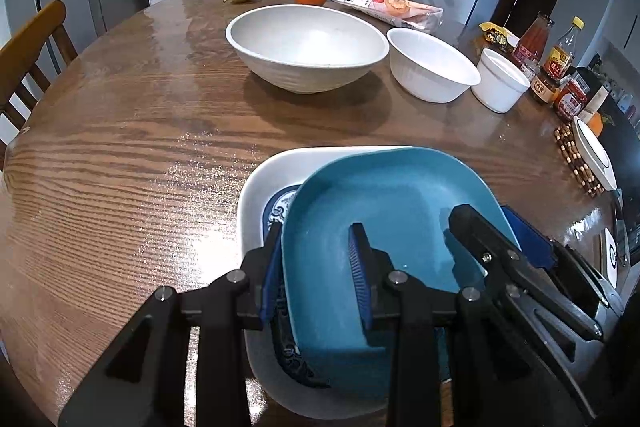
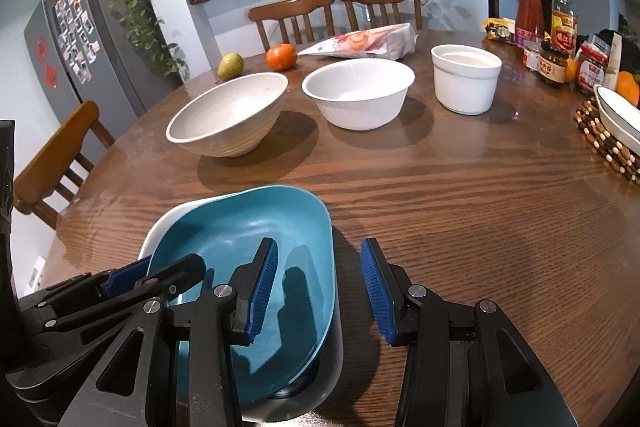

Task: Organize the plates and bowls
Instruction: 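Lower the teal plate flat onto the patterned plate stack with both tools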

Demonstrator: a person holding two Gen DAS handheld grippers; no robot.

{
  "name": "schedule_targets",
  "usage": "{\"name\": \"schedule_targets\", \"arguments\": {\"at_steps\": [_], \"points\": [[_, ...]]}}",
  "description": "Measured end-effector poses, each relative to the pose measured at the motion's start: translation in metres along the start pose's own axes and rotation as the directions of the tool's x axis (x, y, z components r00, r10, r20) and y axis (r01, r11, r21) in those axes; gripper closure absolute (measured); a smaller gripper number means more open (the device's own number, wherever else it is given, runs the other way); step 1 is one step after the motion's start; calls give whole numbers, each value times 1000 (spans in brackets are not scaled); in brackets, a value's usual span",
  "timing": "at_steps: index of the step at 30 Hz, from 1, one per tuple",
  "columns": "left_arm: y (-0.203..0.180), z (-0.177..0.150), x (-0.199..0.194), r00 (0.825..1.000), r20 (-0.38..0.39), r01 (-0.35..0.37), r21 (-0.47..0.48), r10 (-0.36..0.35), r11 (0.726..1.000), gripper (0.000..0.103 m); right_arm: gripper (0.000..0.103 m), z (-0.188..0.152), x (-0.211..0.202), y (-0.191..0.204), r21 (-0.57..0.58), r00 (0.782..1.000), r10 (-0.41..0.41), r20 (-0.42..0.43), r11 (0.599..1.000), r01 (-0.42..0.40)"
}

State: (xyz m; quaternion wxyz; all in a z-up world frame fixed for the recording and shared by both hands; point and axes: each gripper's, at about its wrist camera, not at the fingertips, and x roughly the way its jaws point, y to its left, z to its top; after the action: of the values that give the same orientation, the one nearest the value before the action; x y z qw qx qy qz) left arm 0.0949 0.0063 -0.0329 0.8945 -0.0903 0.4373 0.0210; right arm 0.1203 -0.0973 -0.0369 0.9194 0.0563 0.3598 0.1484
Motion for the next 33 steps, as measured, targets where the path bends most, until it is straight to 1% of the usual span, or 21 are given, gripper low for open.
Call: {"name": "schedule_targets", "arguments": {"at_steps": [30,33], "points": [[-5,-3,1,999,5,-45,29,45,999,70,56,-5,2,-4,16,1000,-6,-6,1000,6],[-5,-2,-1,999,13,-51,33,51,998,68,56,-6,3,-3,18,1000,-4,-4,1000,4]]}}
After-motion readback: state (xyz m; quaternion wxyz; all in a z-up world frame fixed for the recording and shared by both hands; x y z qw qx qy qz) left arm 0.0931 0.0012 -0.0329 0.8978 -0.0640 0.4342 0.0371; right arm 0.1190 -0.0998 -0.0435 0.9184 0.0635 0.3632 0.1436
